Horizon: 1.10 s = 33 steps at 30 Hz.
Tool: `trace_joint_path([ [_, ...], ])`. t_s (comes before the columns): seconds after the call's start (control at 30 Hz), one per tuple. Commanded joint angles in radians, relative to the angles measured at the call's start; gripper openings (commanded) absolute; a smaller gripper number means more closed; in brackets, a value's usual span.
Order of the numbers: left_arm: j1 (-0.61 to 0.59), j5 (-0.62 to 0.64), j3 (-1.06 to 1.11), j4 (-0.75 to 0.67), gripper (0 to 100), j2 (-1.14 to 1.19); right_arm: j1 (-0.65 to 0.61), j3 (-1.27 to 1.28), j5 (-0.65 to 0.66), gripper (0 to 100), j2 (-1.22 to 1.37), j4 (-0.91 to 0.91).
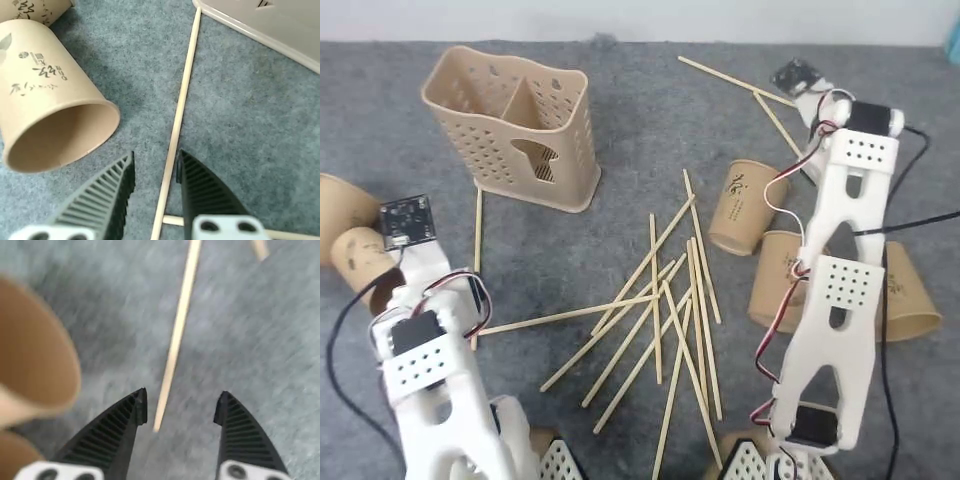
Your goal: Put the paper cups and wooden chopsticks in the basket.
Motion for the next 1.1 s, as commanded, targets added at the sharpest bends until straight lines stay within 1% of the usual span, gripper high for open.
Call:
trace_joint_path([
  [0.0, 0.000, -0.011, -0.005, -0.031, 13, -0.026, 0.010, -0.068, 0.031, 23.2, -0.018, 0.070],
  [0.37, 0.000, -0.011, -0.005, -0.035, 13, -0.020, 0.012, -0.075, 0.020, 23.2, 0.124, 0.041],
  [0.57, 0.000, -0.011, -0.005, -0.035, 13, -0.020, 0.068, -0.075, -0.020, 22.9, 0.176, -0.038],
  [0.63, 0.000, -0.011, -0.005, -0.035, 13, -0.020, 0.074, -0.075, -0.017, 19.0, 0.186, -0.033],
  [0.67, 0.000, -0.011, -0.005, -0.035, 13, -0.020, 0.076, -0.072, -0.018, 14.8, 0.188, -0.031],
  [0.73, 0.000, -0.011, -0.005, -0.035, 13, -0.021, 0.070, -0.069, -0.020, 2.9, 0.189, -0.024],
  [0.77, 0.000, -0.011, -0.005, -0.035, 13, -0.021, 0.068, -0.074, -0.020, 0.0, 0.188, -0.007],
  [0.8, 0.000, -0.011, -0.005, -0.035, 13, -0.021, 0.068, -0.075, -0.020, 2.3, 0.180, 0.016],
  [0.9, 0.000, -0.011, -0.005, -0.035, 13, -0.021, 0.062, -0.117, -0.021, 0.8, 0.154, 0.077],
  [0.93, 0.000, -0.011, -0.005, -0.035, 13, -0.021, 0.067, -0.138, -0.038, 1.0, 0.140, 0.081],
  [1.0, 0.000, -0.011, -0.005, -0.035, 13, -0.021, 0.088, -0.181, -0.117, 0.8, 0.108, 0.077],
  [1.07, 0.000, -0.011, -0.005, -0.035, 13, -0.021, 0.104, -0.207, -0.158, 0.9, 0.059, 0.077],
])
